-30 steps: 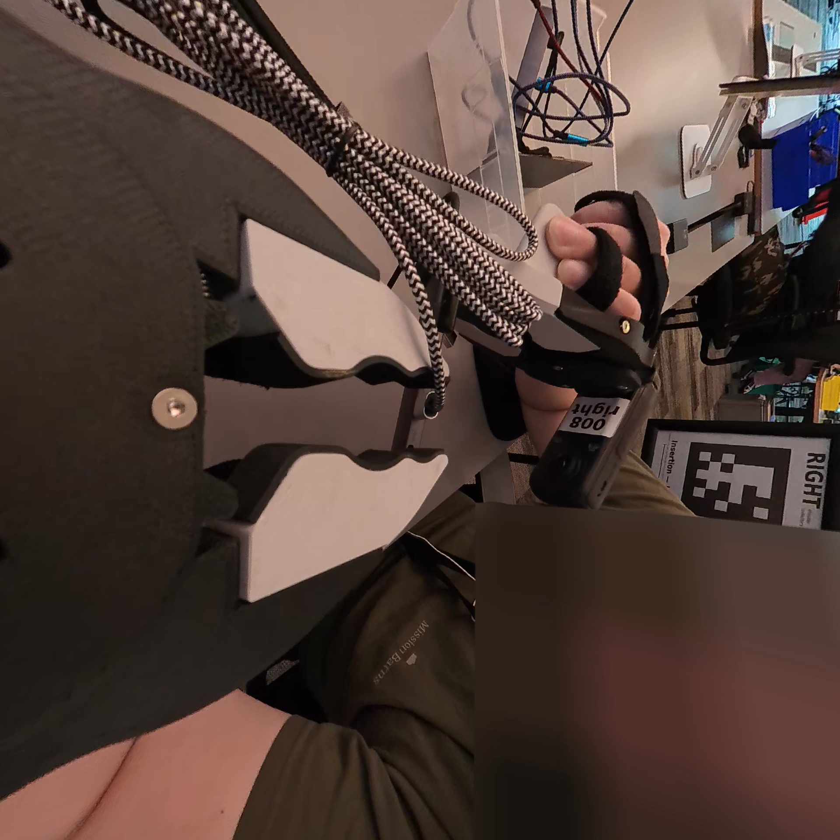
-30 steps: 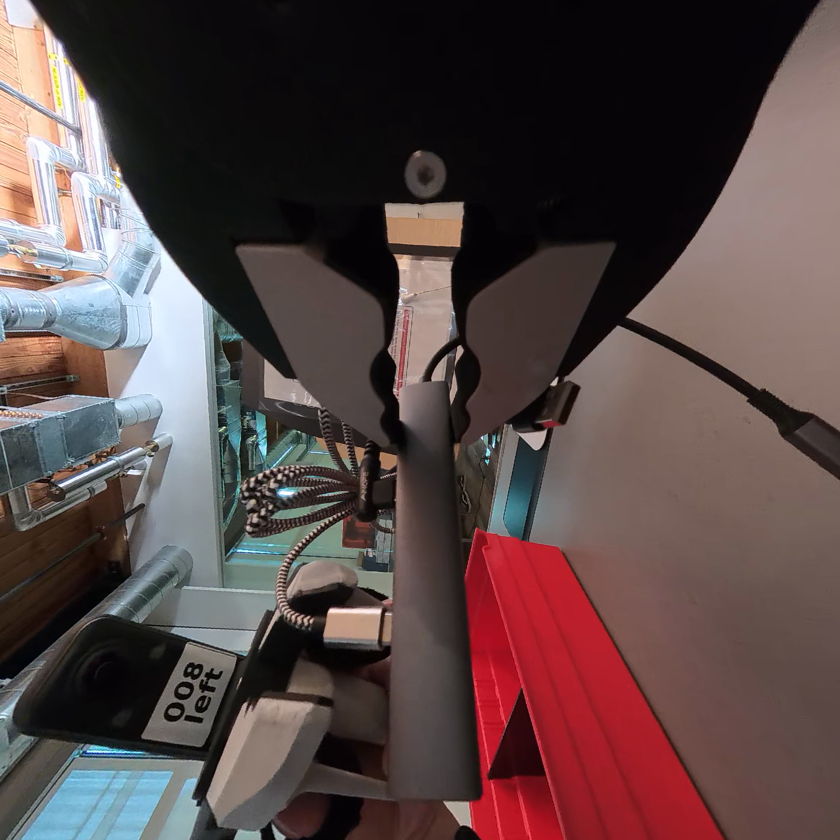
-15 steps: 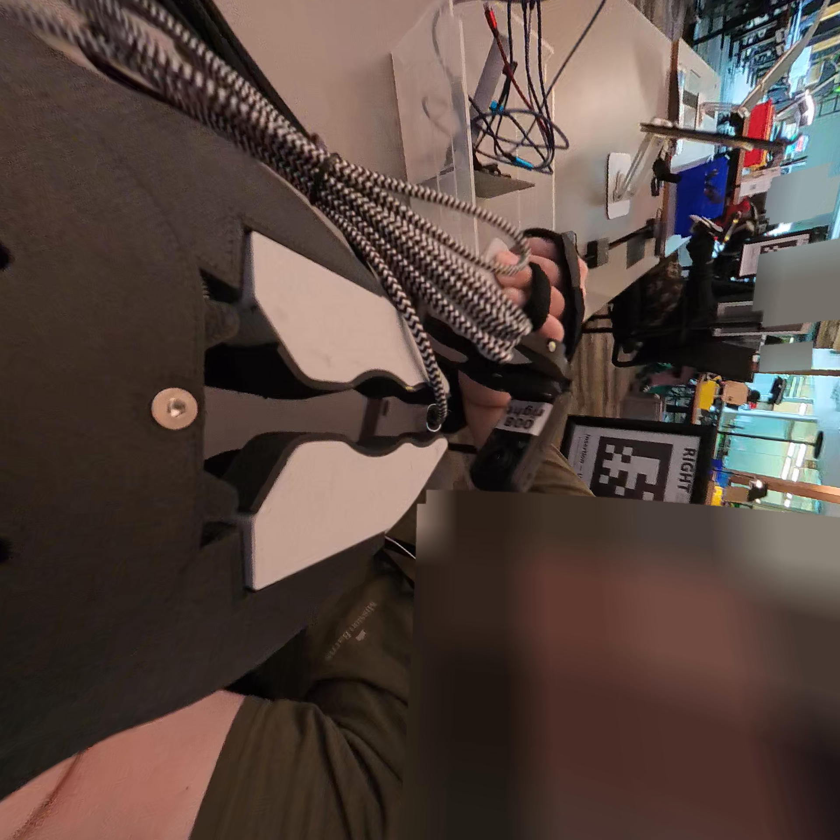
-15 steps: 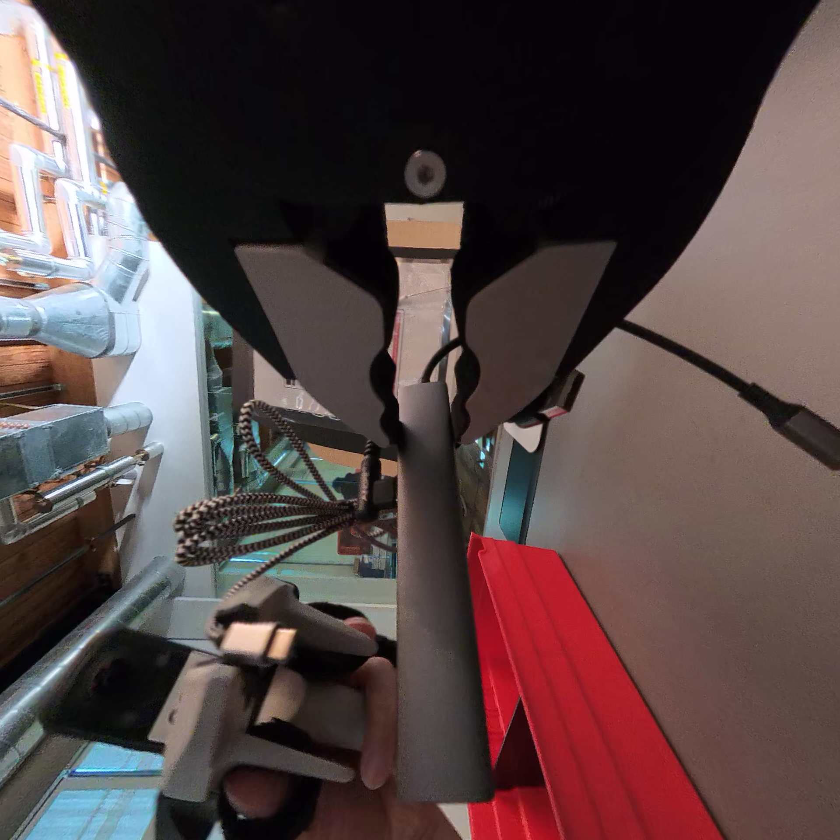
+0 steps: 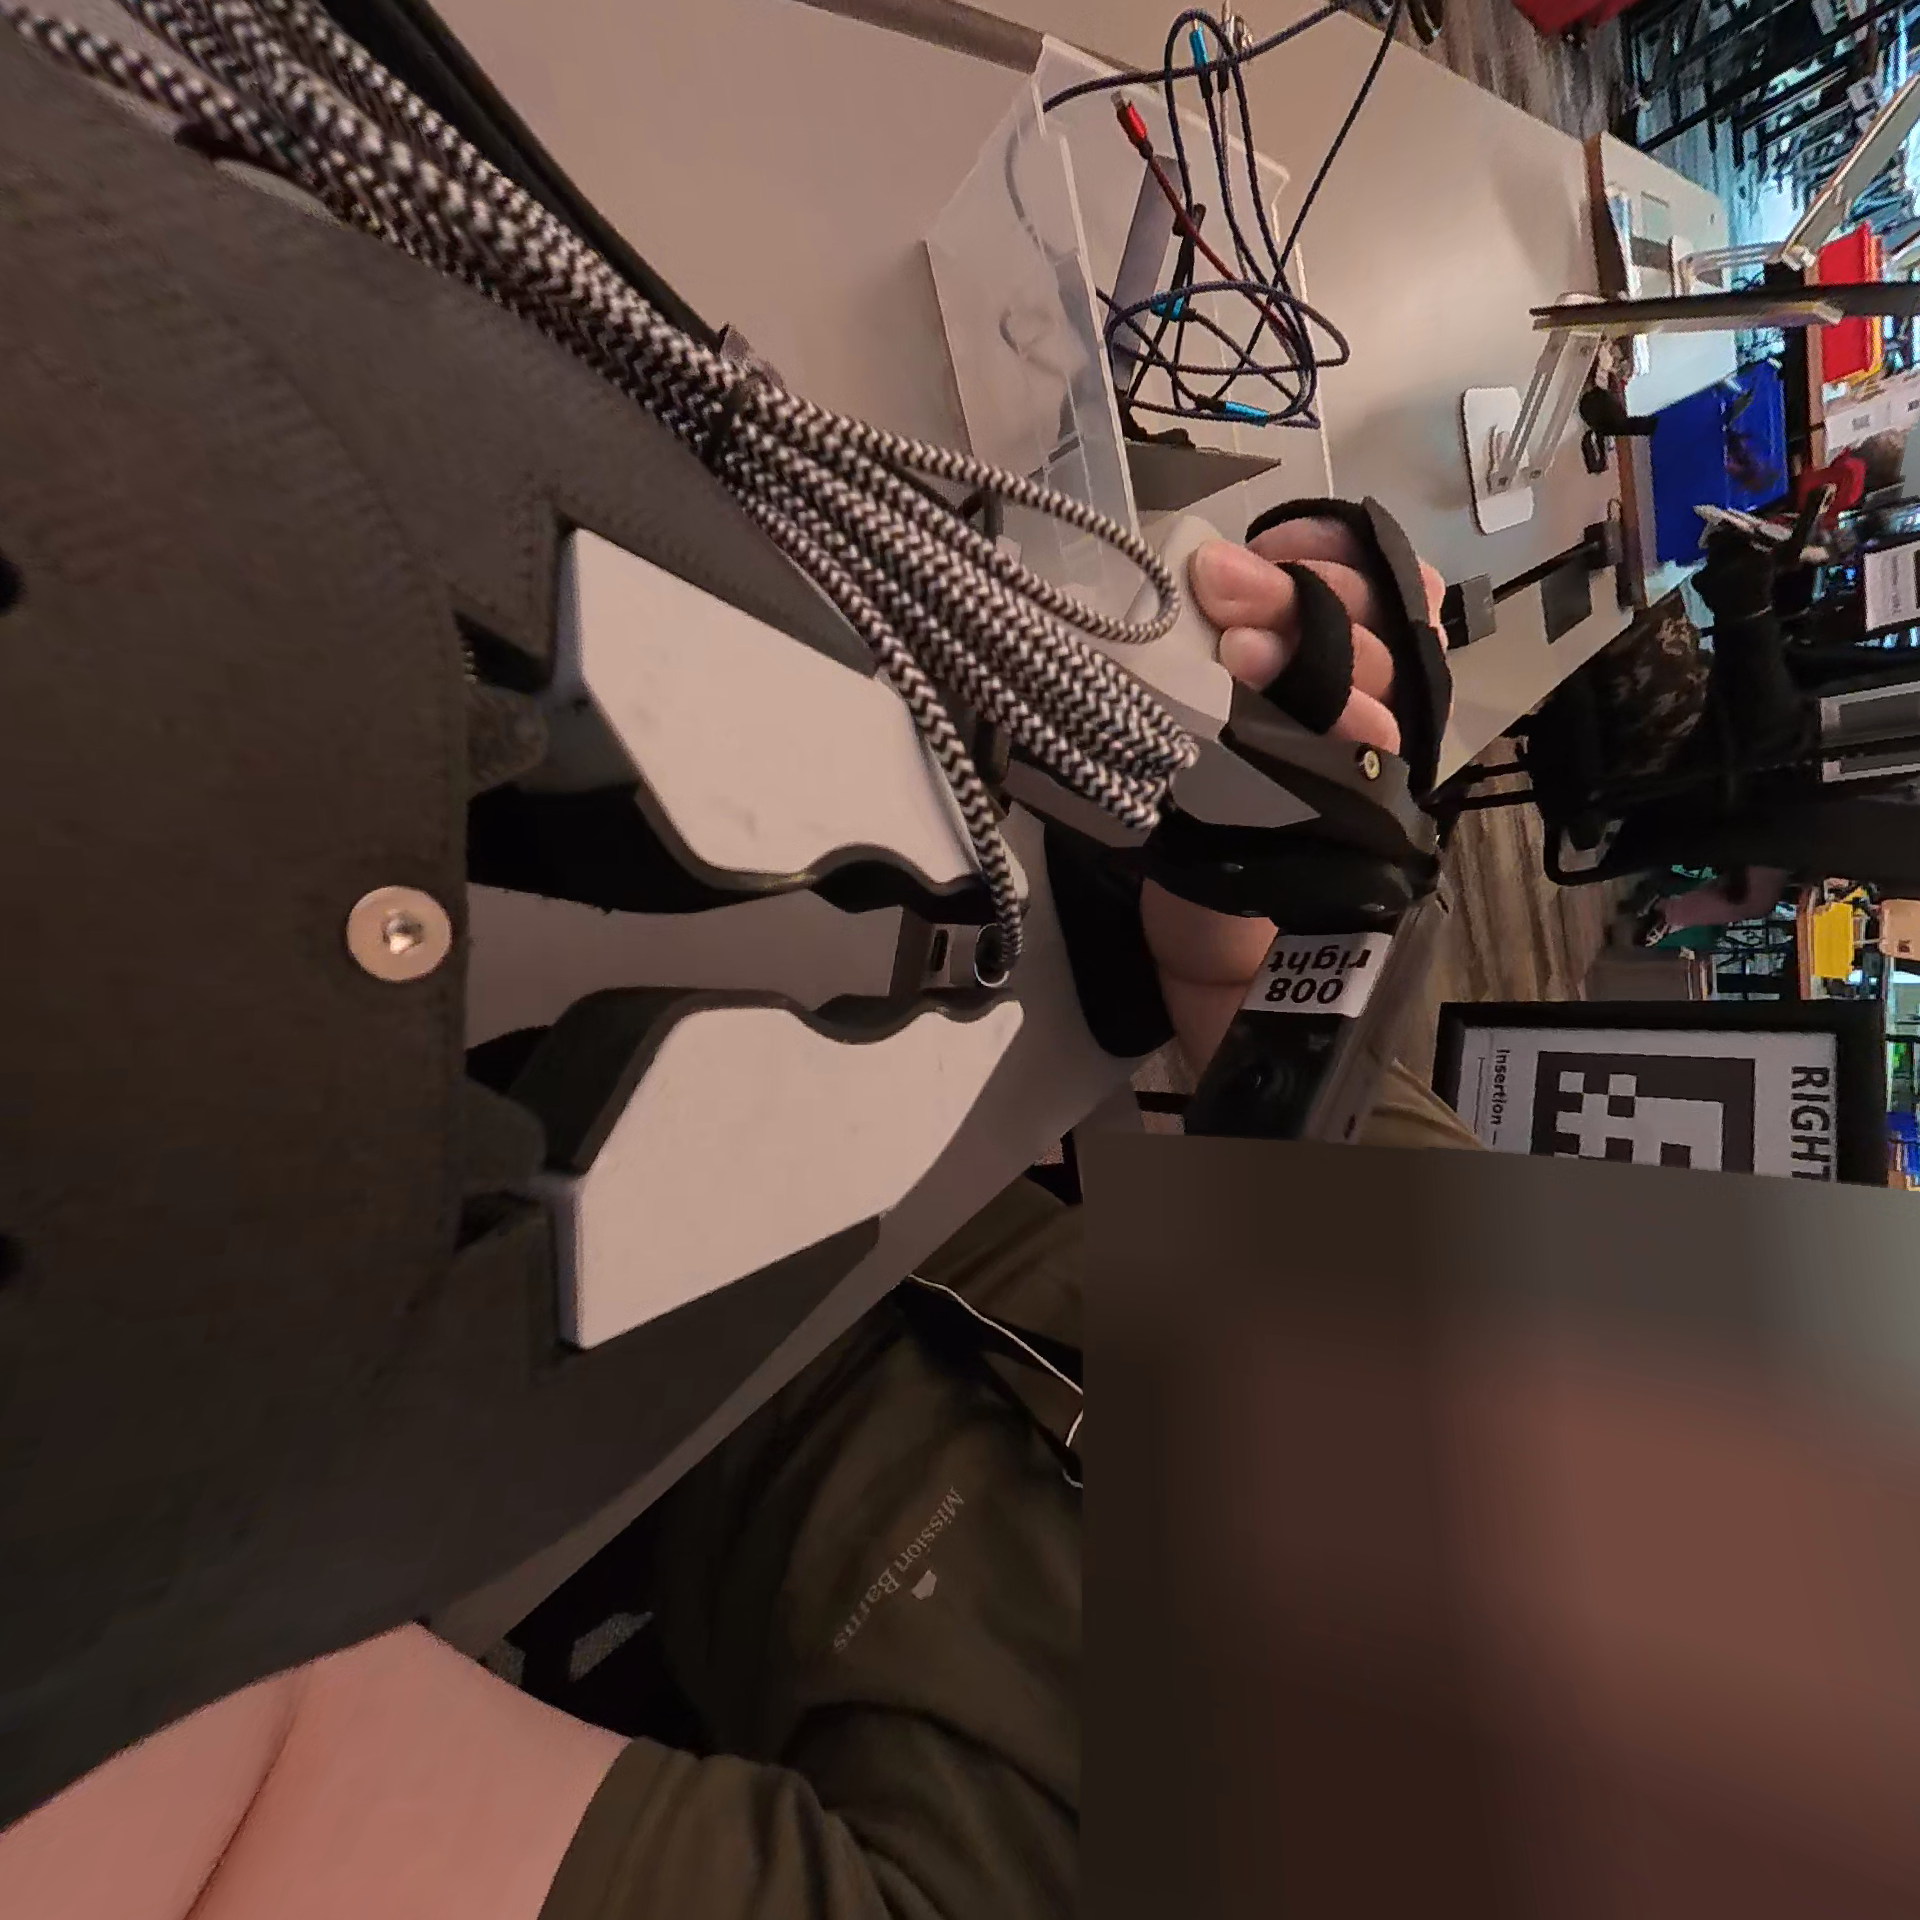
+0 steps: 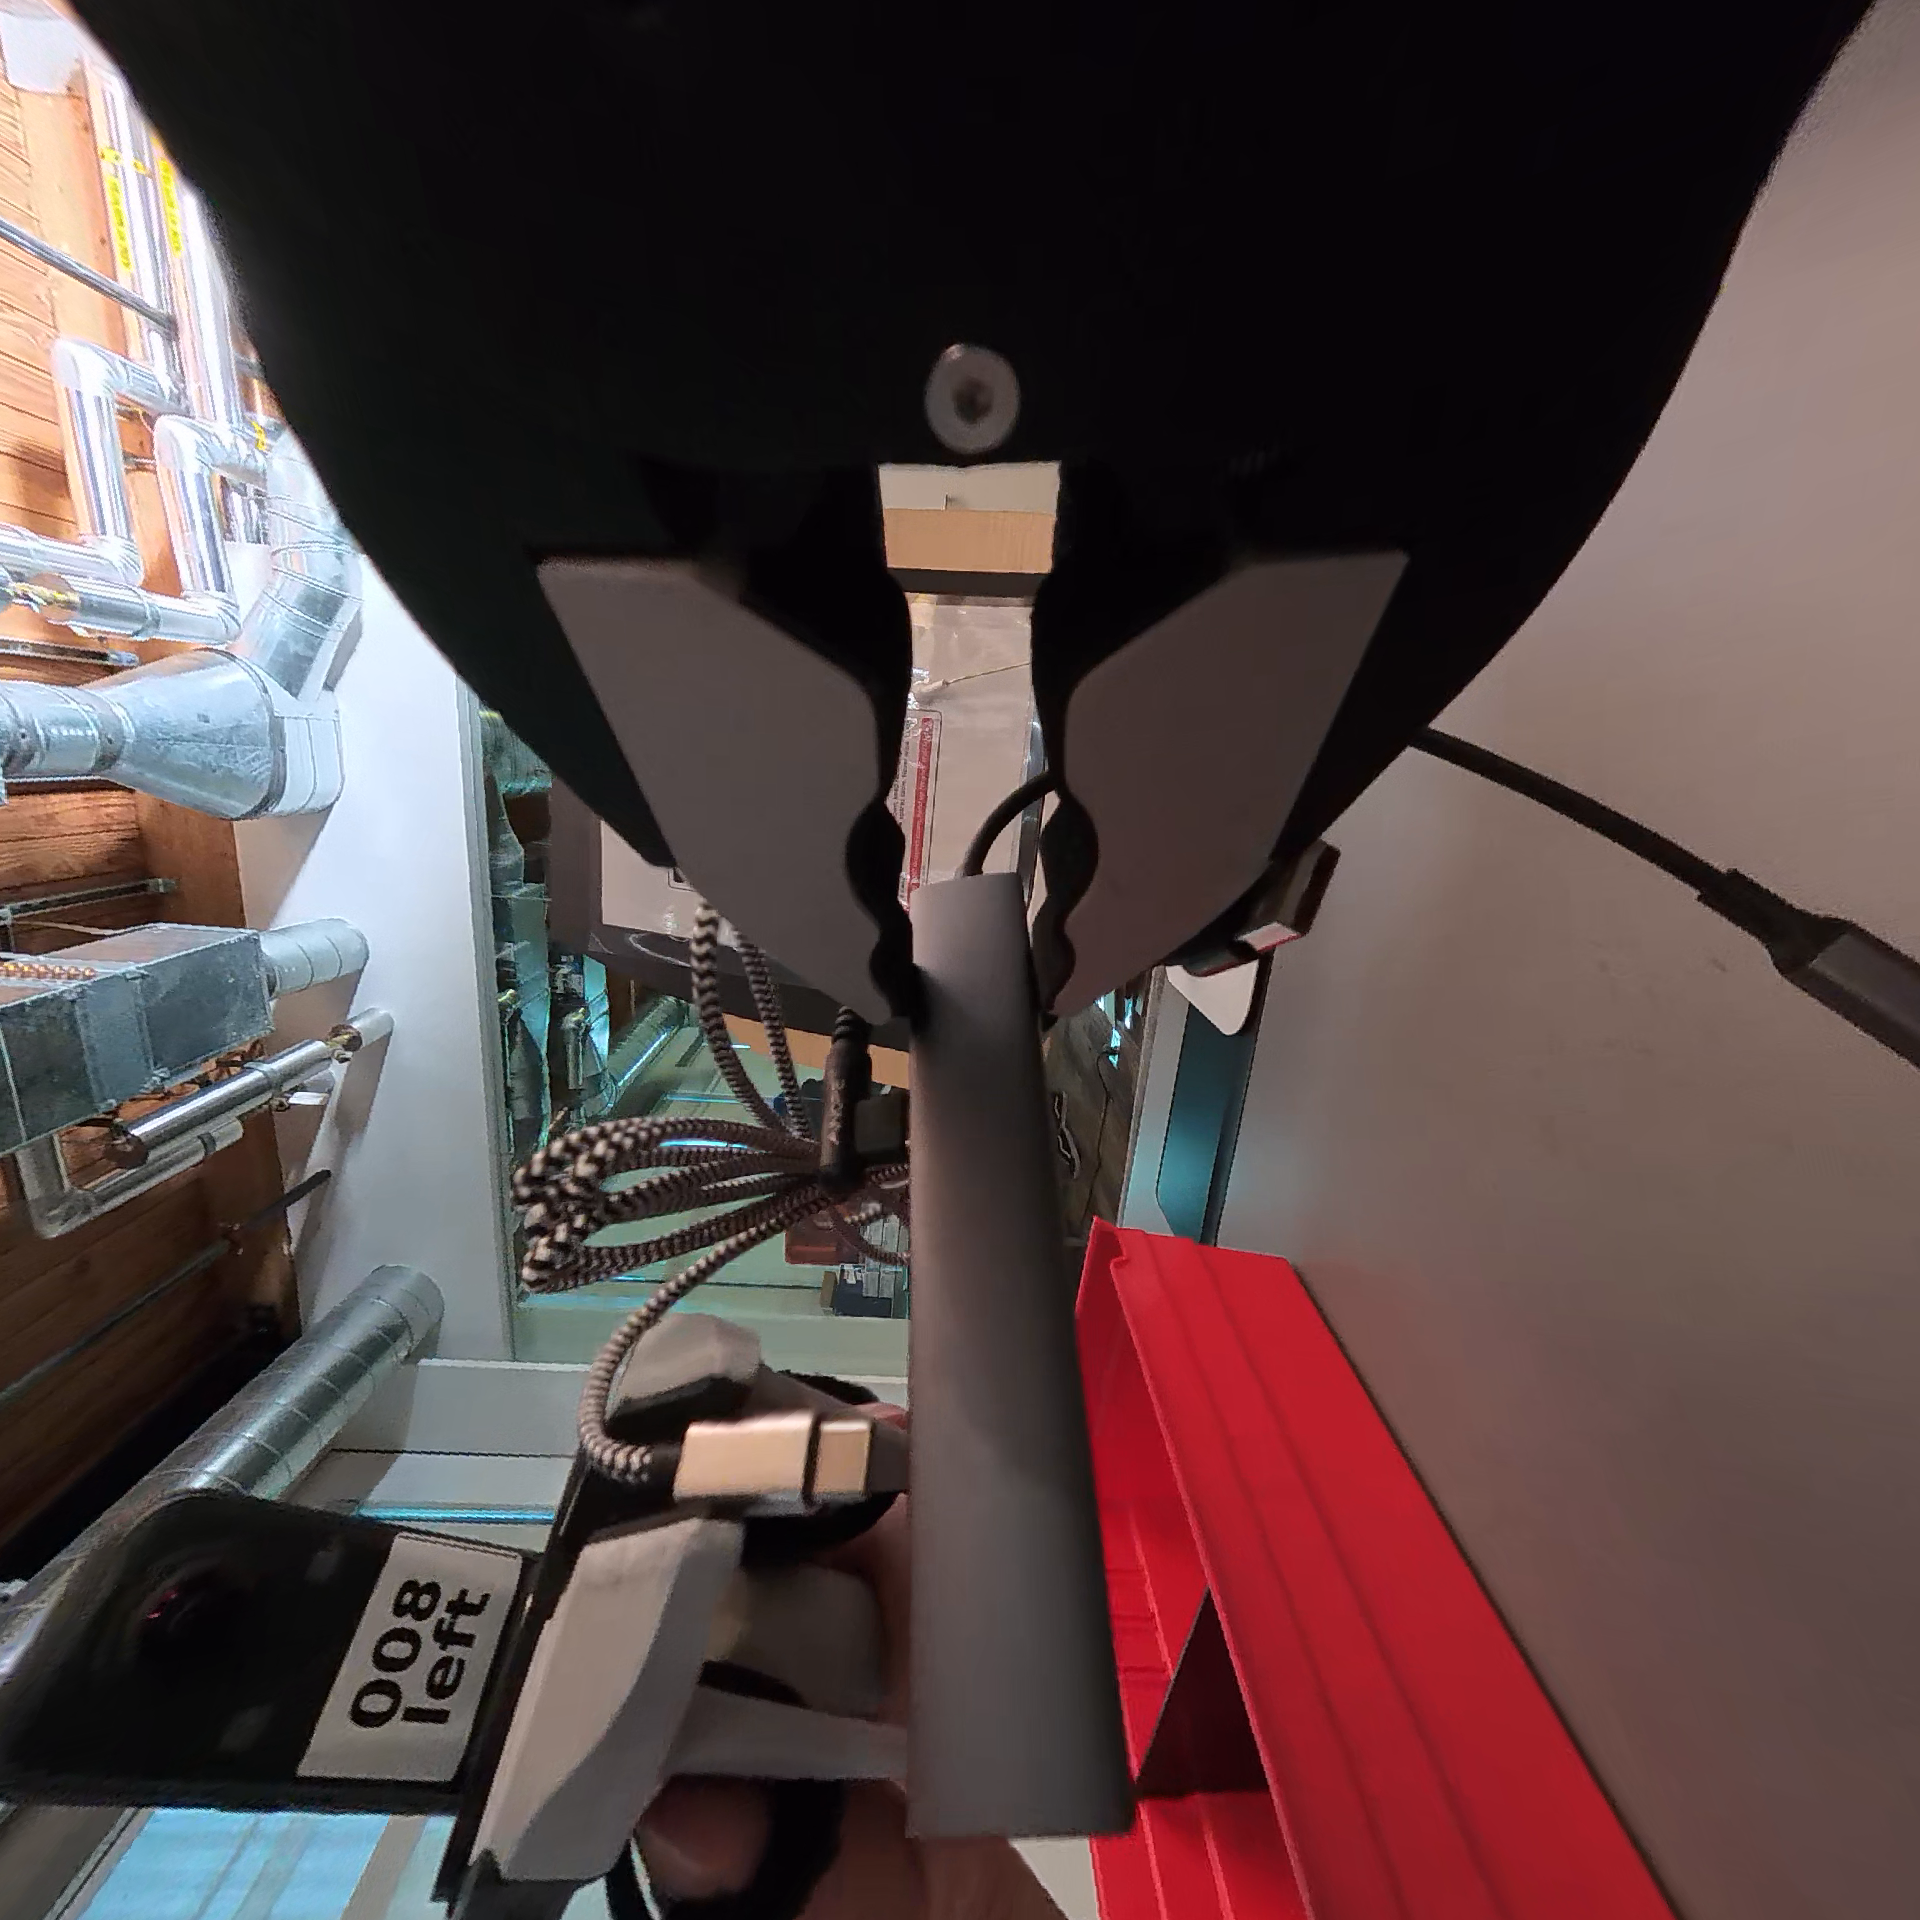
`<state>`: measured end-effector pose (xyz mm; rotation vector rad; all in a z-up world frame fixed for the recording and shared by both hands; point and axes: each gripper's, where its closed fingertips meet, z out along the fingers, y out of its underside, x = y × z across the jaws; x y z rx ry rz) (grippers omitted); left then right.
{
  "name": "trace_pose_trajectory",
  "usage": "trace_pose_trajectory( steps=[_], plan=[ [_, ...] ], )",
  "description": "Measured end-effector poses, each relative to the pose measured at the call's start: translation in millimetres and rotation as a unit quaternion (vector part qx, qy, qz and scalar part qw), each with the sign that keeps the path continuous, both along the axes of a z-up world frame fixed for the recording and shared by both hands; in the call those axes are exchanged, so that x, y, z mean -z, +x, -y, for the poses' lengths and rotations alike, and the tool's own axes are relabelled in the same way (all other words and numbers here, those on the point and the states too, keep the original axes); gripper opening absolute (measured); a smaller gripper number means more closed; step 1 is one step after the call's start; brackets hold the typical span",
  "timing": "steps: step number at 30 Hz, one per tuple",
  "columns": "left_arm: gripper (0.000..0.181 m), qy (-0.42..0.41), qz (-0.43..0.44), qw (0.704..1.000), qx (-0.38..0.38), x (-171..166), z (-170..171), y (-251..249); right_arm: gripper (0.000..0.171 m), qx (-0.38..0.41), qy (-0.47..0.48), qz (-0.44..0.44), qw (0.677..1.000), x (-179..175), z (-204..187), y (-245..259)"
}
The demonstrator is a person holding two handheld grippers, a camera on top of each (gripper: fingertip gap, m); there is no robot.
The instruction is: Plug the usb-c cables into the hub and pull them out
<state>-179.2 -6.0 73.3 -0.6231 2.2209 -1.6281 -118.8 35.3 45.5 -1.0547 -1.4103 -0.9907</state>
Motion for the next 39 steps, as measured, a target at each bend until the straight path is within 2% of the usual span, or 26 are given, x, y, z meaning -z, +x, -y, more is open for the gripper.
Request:
trace_pose_trajectory(
  steps=[14, 23, 39],
  plan=[
    [0.01, 0.014, 0.014, 1.0, 0.012, 6.0, 2.3, 1.2, 0.023, -0.01, 0.0, -0.014, 1.0, -2.9, 1.8, -0.6],
    [0.01, 0.011, 0.017, 1.0, 0.023, 3.7, 3.8, -4.1, 0.024, -0.035, -0.039, -0.105, 0.993, -7.3, 4.2, -5.7],
    [0.011, 0.01, 0.032, 0.999, 0.027, -1.1, 5.6, -4.2, 0.028, -0.06, -0.101, -0.205, 0.972, -8.2, 4.9, -8.0]
  ],
)
